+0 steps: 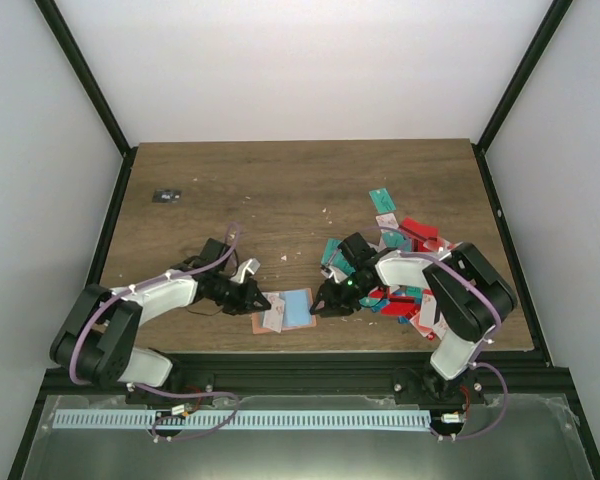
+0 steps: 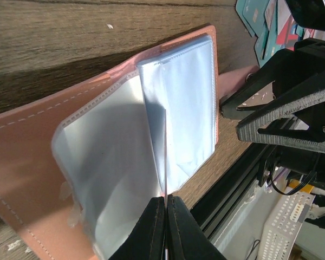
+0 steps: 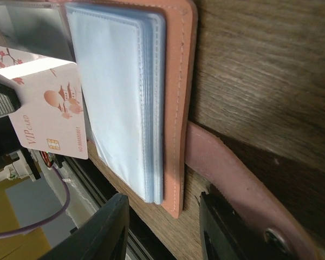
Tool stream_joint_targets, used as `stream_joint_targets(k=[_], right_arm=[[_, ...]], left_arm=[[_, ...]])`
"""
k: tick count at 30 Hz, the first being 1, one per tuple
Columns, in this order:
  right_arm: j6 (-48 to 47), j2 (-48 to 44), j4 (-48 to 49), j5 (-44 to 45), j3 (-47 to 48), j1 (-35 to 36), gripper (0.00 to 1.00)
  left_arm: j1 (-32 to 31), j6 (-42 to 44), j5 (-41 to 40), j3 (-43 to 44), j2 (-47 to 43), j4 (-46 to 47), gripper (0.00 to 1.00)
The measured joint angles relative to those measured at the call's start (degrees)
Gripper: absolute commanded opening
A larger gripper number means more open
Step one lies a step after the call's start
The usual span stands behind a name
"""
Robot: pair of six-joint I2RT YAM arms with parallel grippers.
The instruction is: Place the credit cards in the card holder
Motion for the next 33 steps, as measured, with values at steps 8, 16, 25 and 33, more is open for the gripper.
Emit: stream_joint_targets(k=[8, 16, 25, 33], right_arm=[[-0.6, 0.6, 0.5, -0.9, 0.0, 0.0, 0.38], [-1.5, 1.1, 0.8, -1.7, 0.0, 0.0, 0.38], [-2.6, 1.6, 1.0, -2.6, 0.0, 0.0, 0.36], [-3.0, 2.8, 1.3, -4.1, 0.0, 0.0, 0.28]], left_arm=[[-1.4, -1.1, 0.0, -0.2, 1.4, 3.0, 0.04], [-1.6, -1.6, -0.2, -1.2, 2.7, 6.8, 0.04], [-1.6, -3.4, -0.7, -2.1, 3.1, 11.6, 0.04], [-2.6, -5.9, -1.1, -2.1, 4.9, 15.2, 0.04]])
